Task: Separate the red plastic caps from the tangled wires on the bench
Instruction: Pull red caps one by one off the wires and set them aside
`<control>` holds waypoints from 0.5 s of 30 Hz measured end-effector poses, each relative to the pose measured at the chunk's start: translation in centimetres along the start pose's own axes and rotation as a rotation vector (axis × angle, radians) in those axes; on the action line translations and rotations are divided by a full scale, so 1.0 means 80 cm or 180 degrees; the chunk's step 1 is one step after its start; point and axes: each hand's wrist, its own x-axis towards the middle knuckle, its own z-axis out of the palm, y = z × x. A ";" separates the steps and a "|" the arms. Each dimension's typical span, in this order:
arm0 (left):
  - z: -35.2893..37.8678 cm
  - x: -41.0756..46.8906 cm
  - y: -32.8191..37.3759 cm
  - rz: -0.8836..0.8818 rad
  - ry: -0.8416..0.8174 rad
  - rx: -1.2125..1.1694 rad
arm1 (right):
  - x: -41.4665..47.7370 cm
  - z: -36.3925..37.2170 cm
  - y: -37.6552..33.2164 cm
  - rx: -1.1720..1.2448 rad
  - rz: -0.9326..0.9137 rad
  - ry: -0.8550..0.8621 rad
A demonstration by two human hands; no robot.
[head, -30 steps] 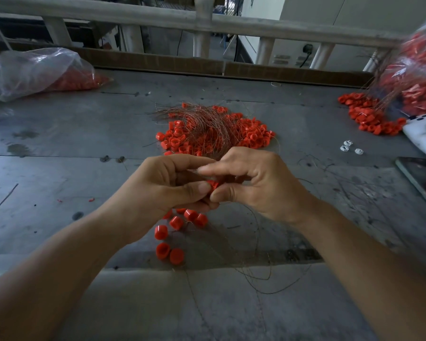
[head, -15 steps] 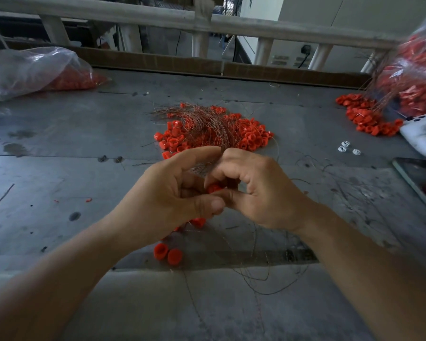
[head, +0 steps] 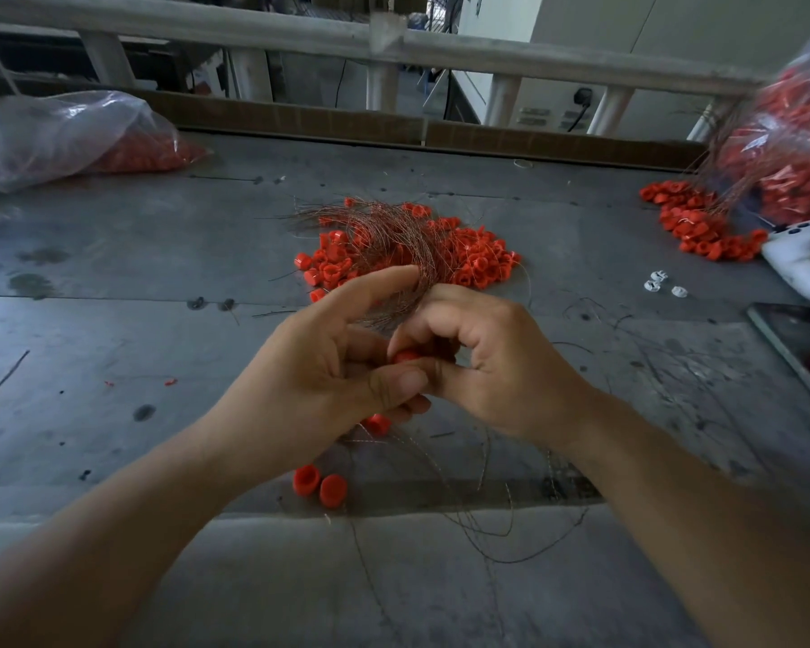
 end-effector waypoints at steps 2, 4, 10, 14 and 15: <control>-0.003 0.002 0.001 -0.0057 -0.0089 -0.0287 | 0.000 0.000 0.000 0.0046 0.0016 0.0086; -0.006 0.005 0.001 -0.0172 -0.0043 -0.0459 | 0.000 0.001 -0.001 0.0115 0.0023 0.0147; -0.018 0.010 0.002 -0.0060 0.0120 -0.0936 | 0.000 -0.005 0.001 0.0720 0.0582 -0.0121; -0.023 0.012 0.003 -0.0037 0.0296 -0.1154 | 0.001 -0.008 0.002 0.0368 0.0412 0.0064; -0.024 0.013 0.003 -0.0026 0.0346 -0.1170 | 0.001 -0.011 0.003 0.0233 0.0394 0.0141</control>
